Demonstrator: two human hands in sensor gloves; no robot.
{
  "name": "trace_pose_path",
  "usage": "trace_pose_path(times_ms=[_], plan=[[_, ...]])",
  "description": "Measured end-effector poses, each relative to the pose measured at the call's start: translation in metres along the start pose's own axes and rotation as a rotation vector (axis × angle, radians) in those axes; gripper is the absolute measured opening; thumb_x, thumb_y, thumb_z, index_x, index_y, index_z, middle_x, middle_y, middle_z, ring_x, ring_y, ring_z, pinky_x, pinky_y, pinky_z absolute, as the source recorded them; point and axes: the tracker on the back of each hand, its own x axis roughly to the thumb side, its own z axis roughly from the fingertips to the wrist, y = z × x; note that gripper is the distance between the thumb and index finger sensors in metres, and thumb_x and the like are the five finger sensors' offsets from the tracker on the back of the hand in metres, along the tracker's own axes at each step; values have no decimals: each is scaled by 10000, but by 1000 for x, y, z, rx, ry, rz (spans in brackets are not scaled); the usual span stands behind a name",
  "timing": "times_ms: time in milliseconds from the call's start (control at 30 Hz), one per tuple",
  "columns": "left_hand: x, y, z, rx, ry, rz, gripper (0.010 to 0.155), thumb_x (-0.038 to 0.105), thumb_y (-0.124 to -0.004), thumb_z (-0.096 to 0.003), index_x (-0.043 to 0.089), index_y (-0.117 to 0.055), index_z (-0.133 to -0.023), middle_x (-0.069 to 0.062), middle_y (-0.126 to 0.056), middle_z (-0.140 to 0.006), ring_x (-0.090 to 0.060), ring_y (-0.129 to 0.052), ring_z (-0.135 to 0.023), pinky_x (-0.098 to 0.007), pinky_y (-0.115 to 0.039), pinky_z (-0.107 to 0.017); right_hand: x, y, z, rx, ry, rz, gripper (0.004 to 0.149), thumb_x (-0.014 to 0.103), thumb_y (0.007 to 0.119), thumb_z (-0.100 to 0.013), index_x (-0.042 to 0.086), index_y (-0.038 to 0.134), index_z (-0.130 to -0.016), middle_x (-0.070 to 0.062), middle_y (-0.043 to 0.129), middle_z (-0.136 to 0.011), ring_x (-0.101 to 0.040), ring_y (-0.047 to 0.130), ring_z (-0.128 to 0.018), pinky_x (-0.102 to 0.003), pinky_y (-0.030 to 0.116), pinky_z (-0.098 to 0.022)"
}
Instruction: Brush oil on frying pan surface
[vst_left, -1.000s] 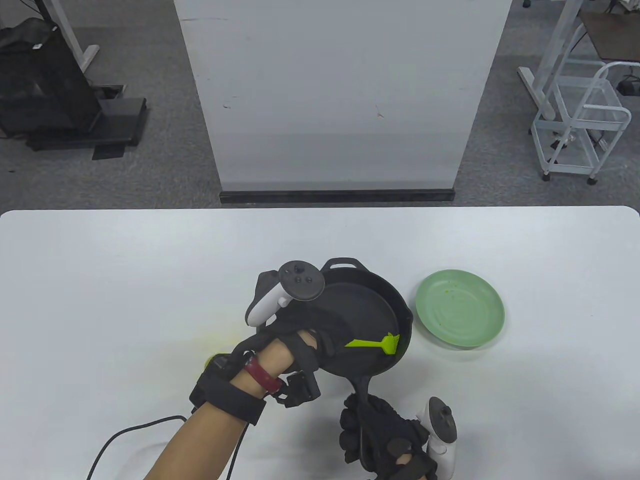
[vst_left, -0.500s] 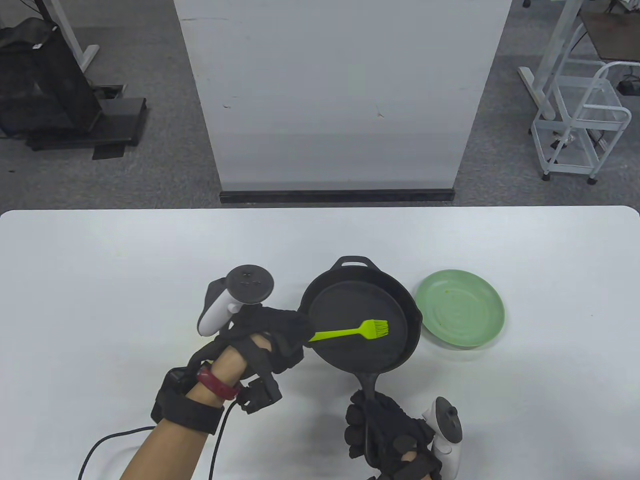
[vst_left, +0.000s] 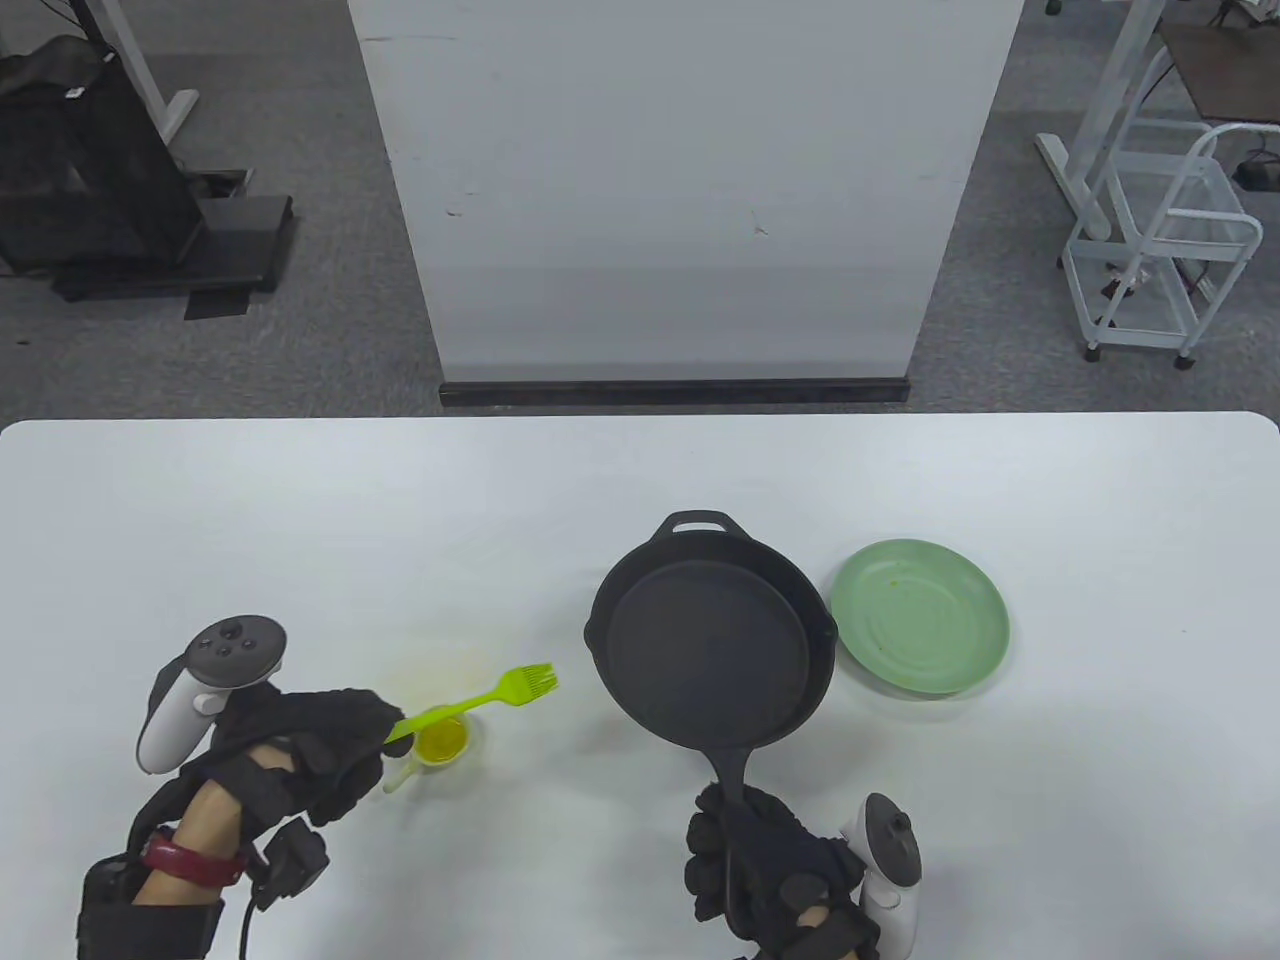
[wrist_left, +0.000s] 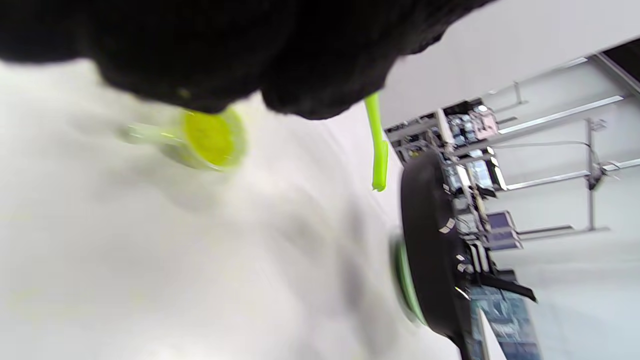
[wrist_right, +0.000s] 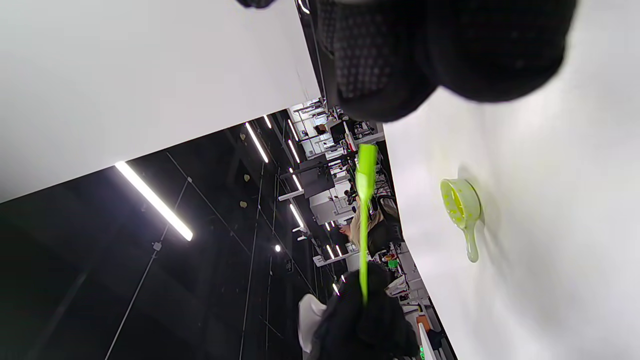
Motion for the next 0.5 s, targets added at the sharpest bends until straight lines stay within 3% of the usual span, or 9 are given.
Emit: trace_pose_path(times_ms=[67, 200, 500], plan=[[-23, 11, 6, -6, 46, 30, 476, 388, -657, -484, 72, -761, -824, 31, -954, -382, -247, -934, -233, -448, -828, -249, 0, 0, 0, -2, 3, -2, 572, 328, 640, -476, -66, 507, -870, -239, 731, -694, -232, 948, -399, -320, 887, -234], [-55, 26, 16, 77, 134, 54, 468, 416, -701, -475, 80, -817, -779, 35, -959, -311, -243, -927, -183, -448, -829, -215, 0, 0, 0, -5, 3, -1, 572, 328, 641, -476, -65, 507, -870, -239, 731, -694, -233, 948, -399, -321, 886, -234], [-77, 29, 14, 164, 185, 31, 462, 430, -771, -466, 89, -851, -767, 36, -966, -270, -240, -929, -148, -447, -835, -190, -1, 0, 0, -4, 9, -5, 572, 326, 643, -476, -68, 509, -869, -242, 731, -693, -237, 948, -398, -324, 885, -233]])
